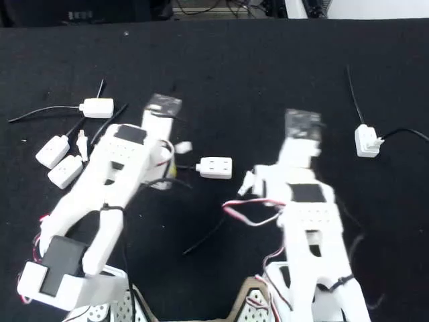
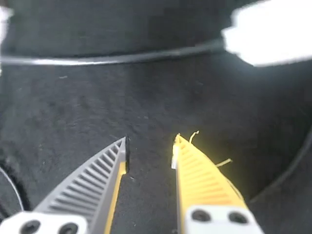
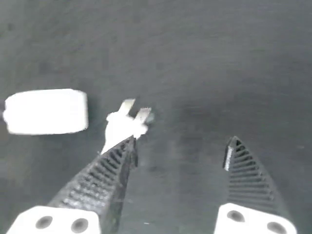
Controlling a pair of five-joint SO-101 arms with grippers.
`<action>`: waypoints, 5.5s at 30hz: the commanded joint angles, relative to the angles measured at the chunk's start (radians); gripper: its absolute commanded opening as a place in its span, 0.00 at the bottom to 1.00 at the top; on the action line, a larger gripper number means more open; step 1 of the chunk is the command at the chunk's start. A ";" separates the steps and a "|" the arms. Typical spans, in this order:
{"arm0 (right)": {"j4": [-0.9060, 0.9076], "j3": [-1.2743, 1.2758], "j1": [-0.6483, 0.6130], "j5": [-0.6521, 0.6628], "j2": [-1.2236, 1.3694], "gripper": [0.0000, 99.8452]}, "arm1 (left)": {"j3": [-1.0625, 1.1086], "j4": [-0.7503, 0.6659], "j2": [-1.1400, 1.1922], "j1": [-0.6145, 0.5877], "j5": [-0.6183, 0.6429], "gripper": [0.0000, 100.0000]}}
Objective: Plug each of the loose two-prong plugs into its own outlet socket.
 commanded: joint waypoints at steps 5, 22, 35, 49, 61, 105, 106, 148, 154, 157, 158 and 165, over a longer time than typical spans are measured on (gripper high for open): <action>-0.026 -0.005 -0.178 -0.175 -0.030 0.27 | 0.211 -0.348 -0.031 -0.041 0.295 0.16; -0.344 0.179 -0.181 -0.227 -0.019 0.27 | 0.288 -0.436 -0.031 -0.041 0.304 0.16; -0.304 -0.111 -0.069 -0.219 0.476 0.22 | 0.302 -0.436 -0.037 -0.045 0.299 0.16; 0.066 -0.395 0.021 0.198 0.255 0.01 | 0.298 -0.436 -0.037 -0.047 0.299 0.16; 0.066 -0.694 0.066 1.086 0.217 0.01 | 0.302 -0.436 -0.038 -0.048 0.298 0.16; 0.048 -0.016 0.005 0.924 0.219 0.14 | 0.294 -0.437 -0.040 -0.096 0.302 0.16; 0.046 -0.007 -0.009 0.924 0.219 0.15 | 0.294 -0.437 -0.040 -0.096 0.302 0.16; 0.052 0.030 -0.138 0.720 0.219 0.18 | 0.297 -0.436 -0.040 -0.102 0.302 0.16; 0.103 0.027 -0.141 0.720 0.214 0.18 | 0.297 -0.436 -0.040 -0.097 0.302 0.16; 0.178 0.015 -0.175 0.720 0.211 0.18 | 0.295 -0.436 -0.040 -0.096 0.302 0.16; 0.193 0.013 -0.190 0.720 0.211 0.18 | 0.295 -0.436 -0.040 -0.096 0.302 0.16; 0.193 -0.010 -0.209 0.720 0.209 0.18 | 0.297 -0.436 -0.040 -0.102 0.302 0.16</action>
